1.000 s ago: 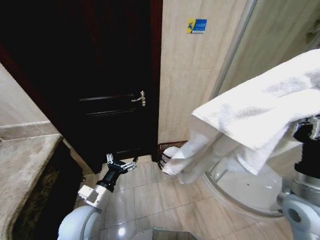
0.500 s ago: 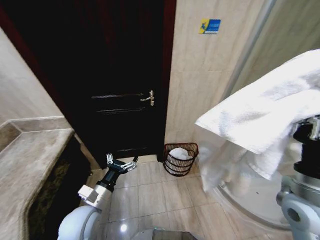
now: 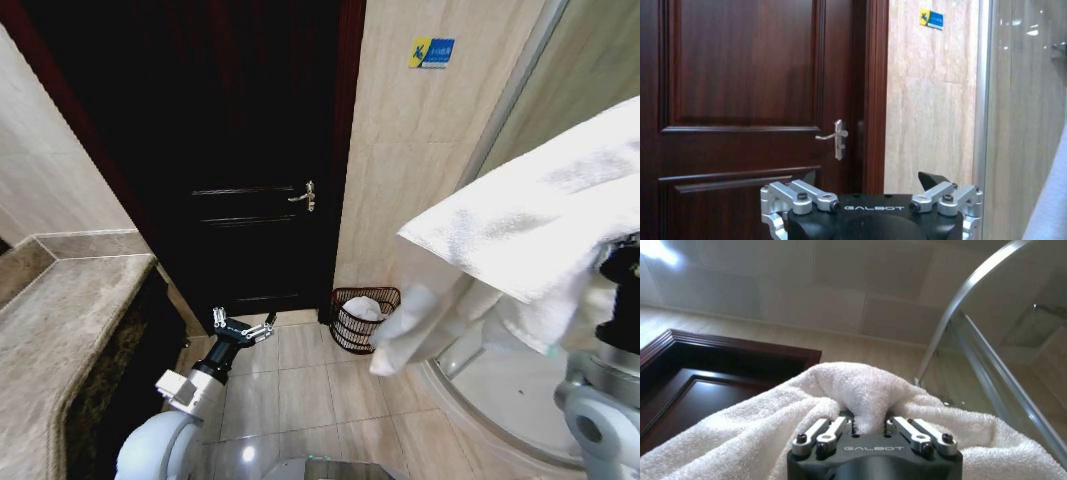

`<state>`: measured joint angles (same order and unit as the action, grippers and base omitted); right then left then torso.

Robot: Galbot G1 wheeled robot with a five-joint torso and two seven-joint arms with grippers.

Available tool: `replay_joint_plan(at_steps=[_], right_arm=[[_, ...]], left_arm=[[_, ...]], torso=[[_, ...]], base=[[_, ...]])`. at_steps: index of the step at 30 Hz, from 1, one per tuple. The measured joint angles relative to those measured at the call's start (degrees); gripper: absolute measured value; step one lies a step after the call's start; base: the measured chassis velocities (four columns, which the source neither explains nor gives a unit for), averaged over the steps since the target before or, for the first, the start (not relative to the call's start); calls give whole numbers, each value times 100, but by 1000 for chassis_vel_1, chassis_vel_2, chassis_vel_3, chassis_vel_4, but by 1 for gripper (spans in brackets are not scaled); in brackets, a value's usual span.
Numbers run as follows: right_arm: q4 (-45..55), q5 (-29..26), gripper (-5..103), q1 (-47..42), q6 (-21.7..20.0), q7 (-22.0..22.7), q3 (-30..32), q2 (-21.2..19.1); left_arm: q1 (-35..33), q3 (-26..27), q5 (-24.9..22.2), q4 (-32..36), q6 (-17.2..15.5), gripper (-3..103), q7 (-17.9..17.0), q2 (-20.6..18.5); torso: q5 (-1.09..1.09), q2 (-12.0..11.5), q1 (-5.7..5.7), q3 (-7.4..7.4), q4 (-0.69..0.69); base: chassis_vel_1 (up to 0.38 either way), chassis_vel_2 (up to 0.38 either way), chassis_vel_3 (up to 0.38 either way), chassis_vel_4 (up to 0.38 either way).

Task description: Discard the used towel into the hamper.

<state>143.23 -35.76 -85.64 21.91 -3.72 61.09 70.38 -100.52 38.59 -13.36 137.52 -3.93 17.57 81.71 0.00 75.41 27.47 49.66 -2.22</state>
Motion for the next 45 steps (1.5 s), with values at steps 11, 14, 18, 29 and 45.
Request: replay_joint_plan(at_steps=[11, 14, 18, 29, 45], right_arm=[[0, 30, 22, -12, 38, -70, -58, 14], [0, 28, 22, -10, 38, -71, -52, 16], [0, 17, 22, -23, 46, -71, -27, 24], [0, 23, 22, 35, 3, -49, -64, -45], [-2, 159, 22, 145, 178, -364, -418, 25]], left_arm=[[0, 0, 0, 0, 0, 100, 0, 0], [1, 0, 0, 0, 0, 100, 0, 0], [0, 0, 0, 0, 0, 100, 0, 0], [0, 0, 0, 0, 0, 100, 0, 0], [1, 0, 0, 0, 0, 100, 0, 0]], torso=[[1, -2, 3, 1, -1], [-2, -2, 4, 1, -1], [0, -2, 3, 1, 0], [0, -1, 1, 0, -1], [-2, 0, 0, 0, 0]], base=[[-112, 110, 115, -118], [-127, 144, 151, -133], [-103, 124, 108, -127], [-100, 110, 108, -110], [-61, 58, 63, -64]])
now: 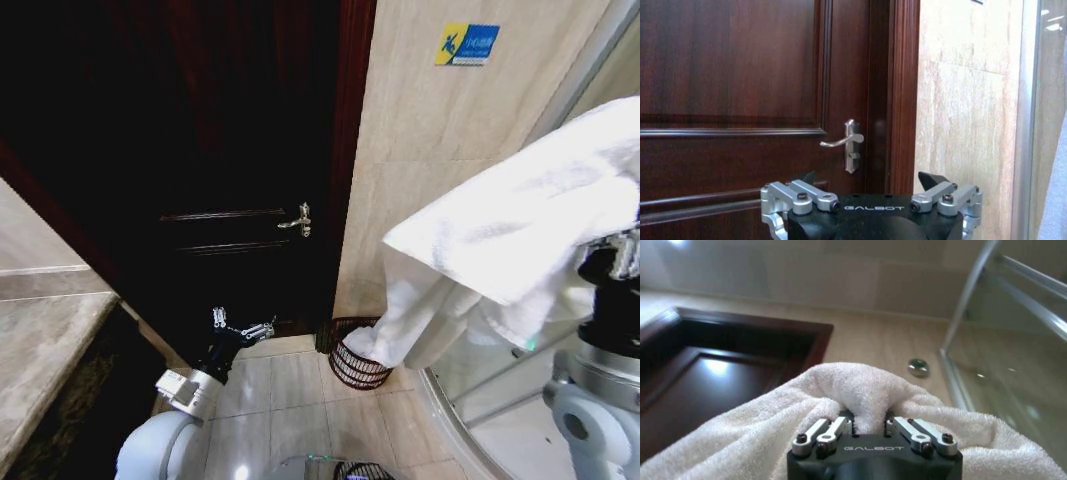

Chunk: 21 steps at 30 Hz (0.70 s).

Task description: Discard the used towel into the hamper.

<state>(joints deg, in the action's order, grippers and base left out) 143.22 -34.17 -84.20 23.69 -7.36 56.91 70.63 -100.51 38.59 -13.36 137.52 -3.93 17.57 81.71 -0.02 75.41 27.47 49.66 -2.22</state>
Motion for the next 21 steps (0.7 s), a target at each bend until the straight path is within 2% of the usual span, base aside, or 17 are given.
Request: replay_joint_plan(at_steps=[3, 13, 21], right_arm=[[-281, 179, 22, 33, 93, -218, -290, 67], [-1214, 460, 22, 236, 452, -308, -902, 267], [-1801, 536, 22, 320, 657, -394, -1010, 389]], left_arm=[[-1, 0, 0, 0, 0, 100, 0, 0], [0, 0, 0, 0, 0, 100, 0, 1], [-1, 0, 0, 0, -1, 100, 0, 0]], torso=[[3, 1, -1, 0, 0], [2, 0, 2, 1, -1], [2, 0, 1, 1, 0]], base=[[0, 0, 0, 0], [0, 0, 0, 0], [0, 0, 0, 0]])
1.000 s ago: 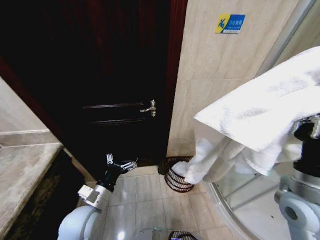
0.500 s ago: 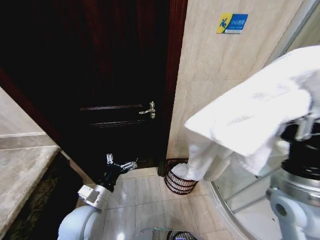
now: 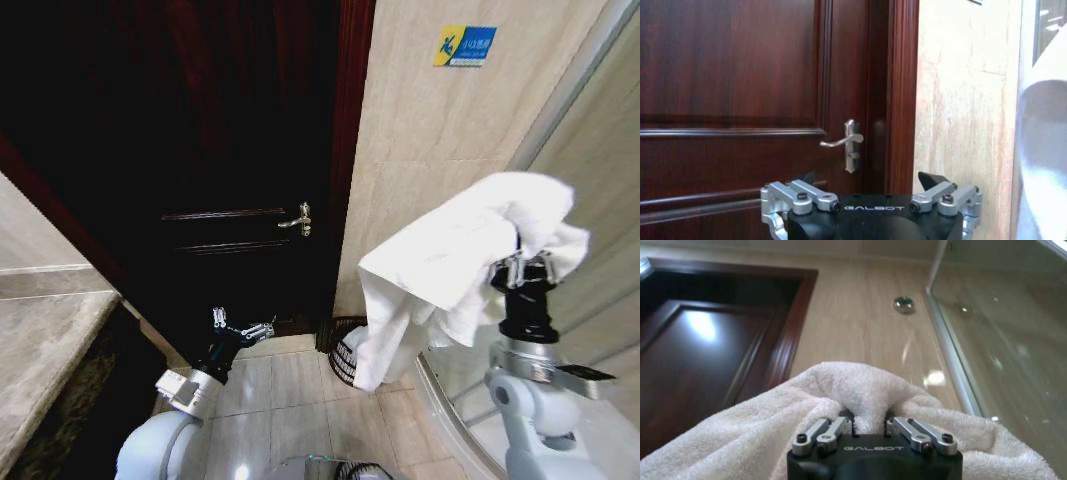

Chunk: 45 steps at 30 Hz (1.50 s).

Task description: Discard the used towel into the hamper.

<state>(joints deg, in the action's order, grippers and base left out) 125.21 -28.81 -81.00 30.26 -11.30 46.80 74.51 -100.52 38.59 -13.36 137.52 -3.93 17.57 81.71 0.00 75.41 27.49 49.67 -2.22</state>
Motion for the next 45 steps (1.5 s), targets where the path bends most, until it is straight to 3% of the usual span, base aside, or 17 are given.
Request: replay_joint_plan(at_steps=[15, 23, 31, 45], right_arm=[[-1806, -454, 22, 826, 425, -669, -304, -195], [-2483, -586, 22, 1107, 648, -955, -535, -127], [-3315, -541, 22, 1311, 962, -1237, -753, 333], [-4643, -737, 22, 1229, 1575, -1504, -797, 141]], left_arm=[[0, 0, 0, 0, 0, 100, 0, 0], [0, 0, 0, 0, 0, 100, 0, 0], [0, 0, 0, 0, 0, 100, 0, 0], [0, 0, 0, 0, 0, 100, 0, 0]], torso=[[0, -1, 0, 0, 0], [0, -1, 0, 0, 0], [-1, -1, 0, 0, -1], [0, -1, 0, 0, 1]], base=[[0, 0, 0, 0], [0, 0, 0, 0], [0, 0, 0, 0], [0, 0, 0, 0]])
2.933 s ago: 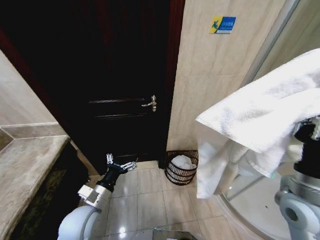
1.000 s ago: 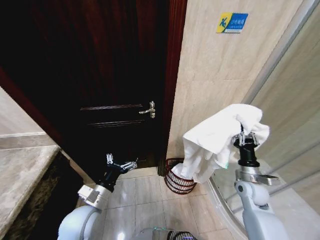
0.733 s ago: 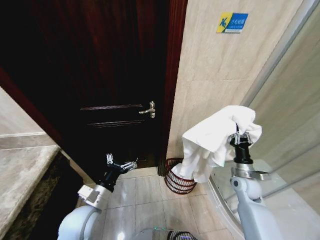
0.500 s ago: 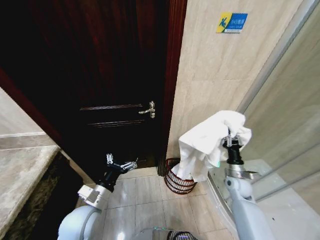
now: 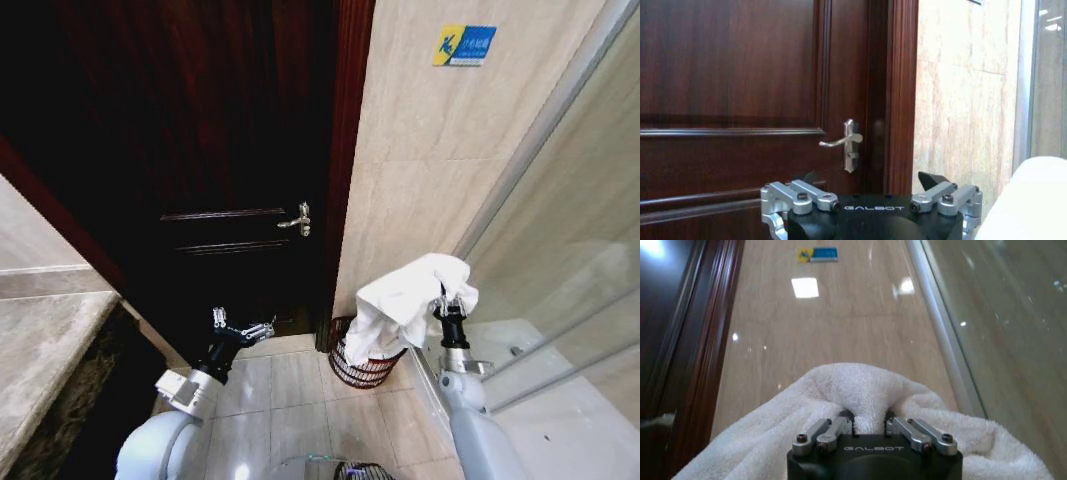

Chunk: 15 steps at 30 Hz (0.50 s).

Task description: Discard the used towel into the hamper.

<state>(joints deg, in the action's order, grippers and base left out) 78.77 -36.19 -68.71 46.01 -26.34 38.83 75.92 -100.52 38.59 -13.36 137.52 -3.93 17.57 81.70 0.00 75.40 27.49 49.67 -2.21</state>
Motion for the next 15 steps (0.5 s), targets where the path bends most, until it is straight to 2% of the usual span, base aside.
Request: replay_joint_plan(at_steps=[15], right_arm=[[-1968, -133, 22, 701, 132, -215, -475, 176]], left_arm=[[0, 0, 0, 0, 0, 100, 0, 0]], torso=[[0, 0, 0, 0, -2]], base=[[0, 0, 0, 0]])
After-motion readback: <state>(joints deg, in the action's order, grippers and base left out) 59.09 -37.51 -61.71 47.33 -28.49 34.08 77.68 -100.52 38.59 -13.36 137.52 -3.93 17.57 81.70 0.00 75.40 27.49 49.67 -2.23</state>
